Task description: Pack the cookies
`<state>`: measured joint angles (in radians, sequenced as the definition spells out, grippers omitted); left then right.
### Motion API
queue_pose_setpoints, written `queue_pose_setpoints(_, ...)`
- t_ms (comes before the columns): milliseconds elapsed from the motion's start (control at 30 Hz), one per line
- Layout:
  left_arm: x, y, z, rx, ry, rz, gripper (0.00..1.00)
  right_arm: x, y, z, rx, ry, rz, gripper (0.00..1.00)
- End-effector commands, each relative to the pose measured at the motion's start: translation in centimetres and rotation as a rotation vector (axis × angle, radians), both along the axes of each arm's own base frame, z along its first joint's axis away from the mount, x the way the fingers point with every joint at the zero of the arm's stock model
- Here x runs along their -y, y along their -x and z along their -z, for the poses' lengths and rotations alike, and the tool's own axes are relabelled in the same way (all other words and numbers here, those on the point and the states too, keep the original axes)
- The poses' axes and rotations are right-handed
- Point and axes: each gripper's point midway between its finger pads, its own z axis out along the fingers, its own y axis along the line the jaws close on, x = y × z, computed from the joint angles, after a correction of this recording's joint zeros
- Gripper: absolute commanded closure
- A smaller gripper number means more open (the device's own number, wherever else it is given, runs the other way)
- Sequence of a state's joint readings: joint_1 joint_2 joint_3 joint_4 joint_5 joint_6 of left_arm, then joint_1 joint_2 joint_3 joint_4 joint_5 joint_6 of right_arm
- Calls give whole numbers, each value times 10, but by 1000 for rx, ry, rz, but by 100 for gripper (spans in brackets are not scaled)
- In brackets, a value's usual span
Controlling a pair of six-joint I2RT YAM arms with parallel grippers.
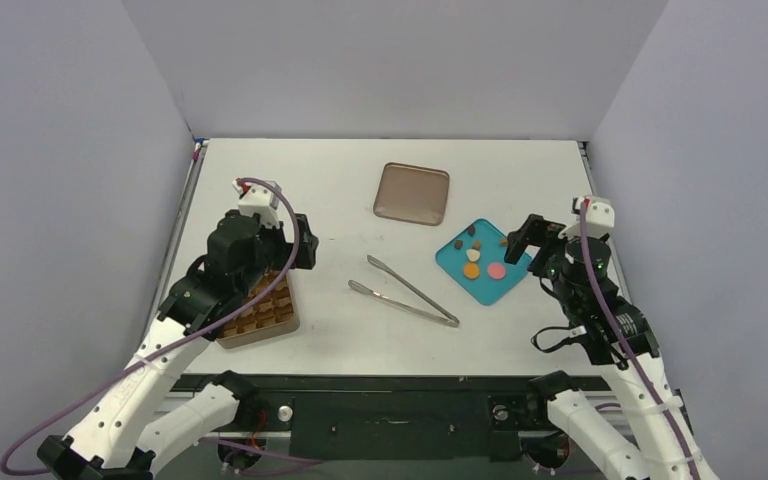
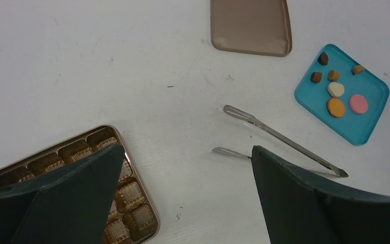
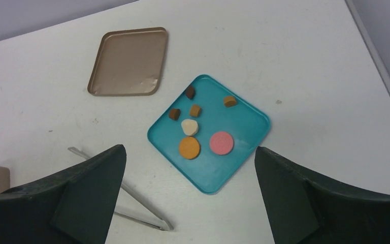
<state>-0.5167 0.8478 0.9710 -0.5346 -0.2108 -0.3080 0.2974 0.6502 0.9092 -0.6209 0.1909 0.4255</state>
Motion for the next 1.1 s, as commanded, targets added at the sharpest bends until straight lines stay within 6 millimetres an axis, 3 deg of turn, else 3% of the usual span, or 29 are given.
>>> queue_pose_setpoints(0,-10,-4,-3,16,-5,-64,3,-19,-13,-17,40,39,-40,6)
queue_pose_setpoints(300,-28,-9,8,-58,9,-227,3,-92,-24,-7,-10,180,-189,6)
queue_pose_setpoints(533,-49,-7,45,-201,15,-355,3,-144,-28,21,-78,219,-325,9)
queue_pose_setpoints(767,-60,-8,104,-410,62,-382,1,-163,-27,57,-147,233,-368,16)
queue_pose_setpoints(867,-55,-6,126,-484,58,-373,9,-167,-25,73,-171,214,-381,18)
queue_pose_setpoints(1067,-52,-7,151,-553,51,-382,24,-173,-18,96,-212,192,-410,23)
